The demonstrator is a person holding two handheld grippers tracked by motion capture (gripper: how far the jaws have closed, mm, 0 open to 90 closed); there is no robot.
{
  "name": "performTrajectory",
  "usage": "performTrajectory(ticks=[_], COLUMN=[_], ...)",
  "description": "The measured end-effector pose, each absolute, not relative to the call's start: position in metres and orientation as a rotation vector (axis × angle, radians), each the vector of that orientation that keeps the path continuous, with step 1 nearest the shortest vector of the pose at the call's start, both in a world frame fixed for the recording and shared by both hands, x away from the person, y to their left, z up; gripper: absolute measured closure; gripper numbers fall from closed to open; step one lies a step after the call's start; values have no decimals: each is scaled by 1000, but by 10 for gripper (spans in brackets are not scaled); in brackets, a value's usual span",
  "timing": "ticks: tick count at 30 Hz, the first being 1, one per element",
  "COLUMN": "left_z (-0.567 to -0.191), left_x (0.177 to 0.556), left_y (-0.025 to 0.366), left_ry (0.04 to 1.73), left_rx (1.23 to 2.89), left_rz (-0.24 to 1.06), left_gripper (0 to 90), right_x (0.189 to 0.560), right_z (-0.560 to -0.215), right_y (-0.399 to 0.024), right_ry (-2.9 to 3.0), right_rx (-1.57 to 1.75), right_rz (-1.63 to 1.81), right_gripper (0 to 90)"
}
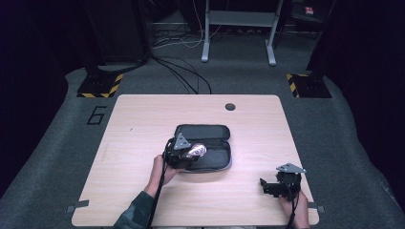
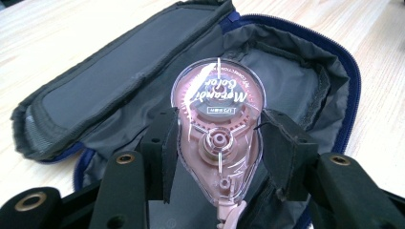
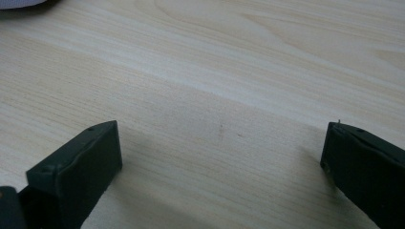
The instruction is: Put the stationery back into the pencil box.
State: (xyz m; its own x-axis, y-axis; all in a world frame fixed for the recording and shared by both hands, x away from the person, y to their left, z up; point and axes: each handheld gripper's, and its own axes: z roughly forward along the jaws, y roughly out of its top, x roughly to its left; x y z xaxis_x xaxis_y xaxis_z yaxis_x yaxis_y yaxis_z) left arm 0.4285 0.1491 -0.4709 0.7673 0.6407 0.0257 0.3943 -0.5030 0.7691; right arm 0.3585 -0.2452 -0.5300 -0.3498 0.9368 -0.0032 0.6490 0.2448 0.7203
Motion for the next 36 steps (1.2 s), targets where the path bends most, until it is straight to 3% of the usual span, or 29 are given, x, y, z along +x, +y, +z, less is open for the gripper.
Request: performTrajectory(ticks=[36], left_z=[-500], left_x=[450], left_y=[124], left_ry=[816], left_rx=[2266], left_rz=[331], left_gripper=[498], right_x=[358], right_z=[-530], right_y=[-245], right_ry=[2086], right_rx=[1447], right_rz=[882], right_gripper=[0])
